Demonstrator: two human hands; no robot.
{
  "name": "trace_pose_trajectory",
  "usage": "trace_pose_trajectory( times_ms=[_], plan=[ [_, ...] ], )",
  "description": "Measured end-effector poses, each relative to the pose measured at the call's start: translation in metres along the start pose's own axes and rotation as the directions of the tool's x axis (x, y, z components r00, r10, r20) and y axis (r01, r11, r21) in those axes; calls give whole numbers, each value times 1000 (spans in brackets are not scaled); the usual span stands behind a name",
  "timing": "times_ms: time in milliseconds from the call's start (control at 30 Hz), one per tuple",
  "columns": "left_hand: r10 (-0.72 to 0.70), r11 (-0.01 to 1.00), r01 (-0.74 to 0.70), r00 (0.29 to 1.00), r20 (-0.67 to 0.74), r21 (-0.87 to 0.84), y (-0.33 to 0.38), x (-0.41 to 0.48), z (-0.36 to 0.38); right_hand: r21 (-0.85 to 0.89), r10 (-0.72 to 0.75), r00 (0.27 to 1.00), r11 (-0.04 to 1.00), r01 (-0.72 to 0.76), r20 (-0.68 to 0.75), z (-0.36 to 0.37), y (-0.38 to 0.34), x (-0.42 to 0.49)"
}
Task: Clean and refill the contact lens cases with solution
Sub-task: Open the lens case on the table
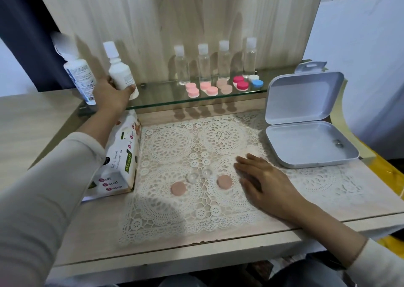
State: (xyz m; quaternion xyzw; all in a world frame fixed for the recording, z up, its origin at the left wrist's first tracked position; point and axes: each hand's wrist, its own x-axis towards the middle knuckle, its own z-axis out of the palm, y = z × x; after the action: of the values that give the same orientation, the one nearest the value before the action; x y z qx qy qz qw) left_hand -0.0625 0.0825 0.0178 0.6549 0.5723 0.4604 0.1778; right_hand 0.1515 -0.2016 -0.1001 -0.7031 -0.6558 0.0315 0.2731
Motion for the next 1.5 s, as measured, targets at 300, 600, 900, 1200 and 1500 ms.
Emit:
trace_pose_trajectory(
  times_ms=[300, 600, 900, 1200, 1500],
  plan=[
    [-47, 997, 47, 999, 4, -65, 10, -12, -4, -2, -7, 1000, 1000, 7, 9, 1, 2, -1],
    [114, 978, -87, 984, 139, -188, 22, -85, -26, 16, 6, 999, 1000, -6, 41, -3, 1, 3],
    [180, 952, -83, 929, 322, -293, 38, -161, -42, 97, 90, 982, 989, -107, 165, -18, -12, 9],
    [185, 952, -36, 859, 477, -303, 28, -225, -24, 420, 69, 990, 900, -116, 127, -51, -65, 14],
    [176, 947, 5, 829, 530, -322, 8, -252, -17, 562, 152, 985, 809, -172, 83, -30, -73, -1]
  ],
)
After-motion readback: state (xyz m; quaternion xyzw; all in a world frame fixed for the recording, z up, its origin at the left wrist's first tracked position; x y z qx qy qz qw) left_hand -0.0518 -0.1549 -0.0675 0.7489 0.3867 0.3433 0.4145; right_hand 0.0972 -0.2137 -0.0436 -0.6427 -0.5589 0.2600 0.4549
